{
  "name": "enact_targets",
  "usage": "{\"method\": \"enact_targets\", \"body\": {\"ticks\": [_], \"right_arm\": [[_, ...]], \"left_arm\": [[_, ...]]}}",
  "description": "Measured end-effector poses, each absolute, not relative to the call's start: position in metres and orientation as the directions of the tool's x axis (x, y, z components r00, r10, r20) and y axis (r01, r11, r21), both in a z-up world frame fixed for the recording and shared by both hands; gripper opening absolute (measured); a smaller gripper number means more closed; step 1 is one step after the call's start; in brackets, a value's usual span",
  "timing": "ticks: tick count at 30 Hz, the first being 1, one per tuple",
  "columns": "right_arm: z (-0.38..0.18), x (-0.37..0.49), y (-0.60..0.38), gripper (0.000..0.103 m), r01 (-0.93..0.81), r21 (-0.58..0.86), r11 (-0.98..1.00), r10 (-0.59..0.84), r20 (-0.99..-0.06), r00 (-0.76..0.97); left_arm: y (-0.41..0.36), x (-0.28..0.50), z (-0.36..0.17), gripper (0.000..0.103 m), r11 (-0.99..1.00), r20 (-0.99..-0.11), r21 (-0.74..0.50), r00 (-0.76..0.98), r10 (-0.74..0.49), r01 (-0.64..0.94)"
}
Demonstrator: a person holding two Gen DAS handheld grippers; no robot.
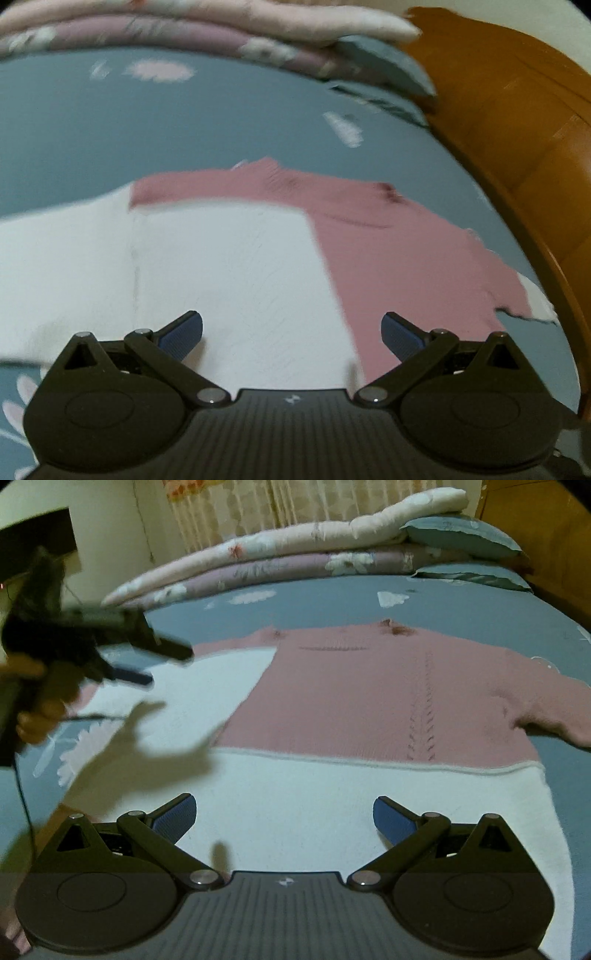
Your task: Fold clothes
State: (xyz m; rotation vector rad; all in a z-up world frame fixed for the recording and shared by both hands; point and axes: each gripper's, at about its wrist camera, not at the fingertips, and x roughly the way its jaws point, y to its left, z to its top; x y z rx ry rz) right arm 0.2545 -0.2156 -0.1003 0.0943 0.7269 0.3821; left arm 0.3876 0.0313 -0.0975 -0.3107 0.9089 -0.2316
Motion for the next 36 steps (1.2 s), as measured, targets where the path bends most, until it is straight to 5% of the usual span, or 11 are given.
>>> {"method": "enact_targets", "body": {"ticks": [11, 18, 27, 36], "right_arm": [[-0.100, 0.257, -0.216, 0.103, -0.275, 0.225, 0.935, 0.355, -0.629, 0.692], [-0.095, 0.249, -0.201, 0.103, -0.243, 0.052, 0.969, 0.222, -0.622, 0.751], [-0.084, 0.251, -0.209, 0.103, -0.162, -0.124, 0.979, 0.075, -0.519, 0.851], [-0.099, 0.310, -0.252, 0.103, -0.040, 0.065, 0.997, 0.072, -0.619, 0.782]], "left_arm": [[0.032, 0.352, -0.084, 0.102, 0.902, -0.689, -0.425, 0.618, -0.378, 0.078], [0.008, 0.339, -0.120, 0.102, 0.914, -0.737, -0.394, 0.563, -0.374, 0.091], [-0.015, 0.319, -0.076, 0.102, 0.941, -0.760, -0.320, 0.562, -0.327, 0.114], [-0.038, 0.316, -0.054, 0.102, 0.940, -0.747, -0.323, 0.579, -0.326, 0.113]]}}
